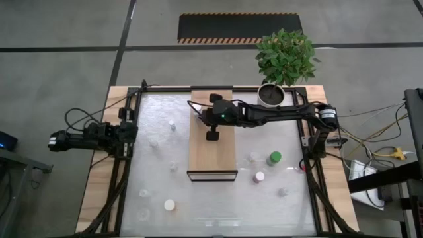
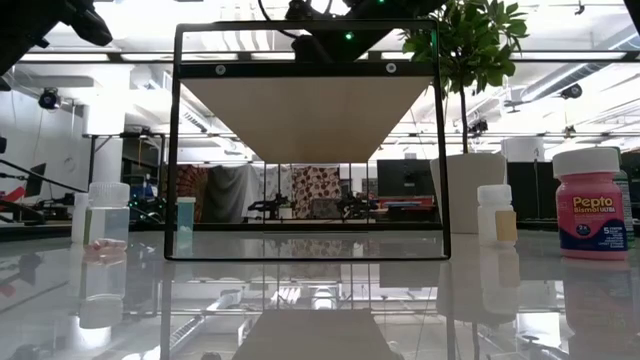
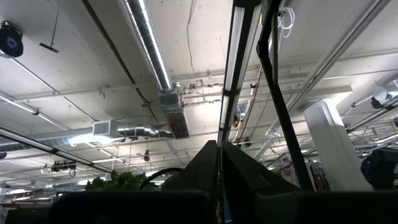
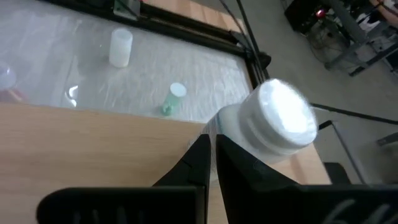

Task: Pick and place medicine bottles onto shelf by color
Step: Put the blue pill bottle on the shelf

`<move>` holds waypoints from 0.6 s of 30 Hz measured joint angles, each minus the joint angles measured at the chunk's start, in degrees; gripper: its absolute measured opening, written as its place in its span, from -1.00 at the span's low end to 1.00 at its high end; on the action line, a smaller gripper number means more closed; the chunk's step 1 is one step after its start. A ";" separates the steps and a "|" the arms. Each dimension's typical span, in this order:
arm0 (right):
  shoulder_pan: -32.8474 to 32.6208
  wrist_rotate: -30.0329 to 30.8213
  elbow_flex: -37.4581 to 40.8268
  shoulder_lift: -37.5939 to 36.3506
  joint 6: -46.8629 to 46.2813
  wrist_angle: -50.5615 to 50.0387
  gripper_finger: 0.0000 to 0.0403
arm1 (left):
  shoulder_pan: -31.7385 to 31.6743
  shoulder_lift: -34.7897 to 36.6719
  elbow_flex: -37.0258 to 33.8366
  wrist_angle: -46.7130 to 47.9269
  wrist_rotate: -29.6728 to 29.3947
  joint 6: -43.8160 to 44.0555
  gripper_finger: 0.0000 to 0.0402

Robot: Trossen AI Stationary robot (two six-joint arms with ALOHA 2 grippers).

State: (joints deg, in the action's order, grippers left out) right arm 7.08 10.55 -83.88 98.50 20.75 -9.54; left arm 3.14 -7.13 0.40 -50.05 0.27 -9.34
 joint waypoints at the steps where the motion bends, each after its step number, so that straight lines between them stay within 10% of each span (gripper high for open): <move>1: 0.16 -0.02 0.00 -0.20 -0.33 -0.06 -0.91 | 0.00 0.04 -0.01 -0.06 -0.03 0.00 -0.98; 18: 0.92 -3.06 -0.15 2.01 0.89 3.81 -0.91 | 0.00 0.02 0.01 -0.01 -0.24 0.00 -0.98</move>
State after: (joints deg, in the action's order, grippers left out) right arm 8.00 7.49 -84.03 100.52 21.65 -5.73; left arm 3.14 -7.11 0.40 -50.06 0.03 -9.34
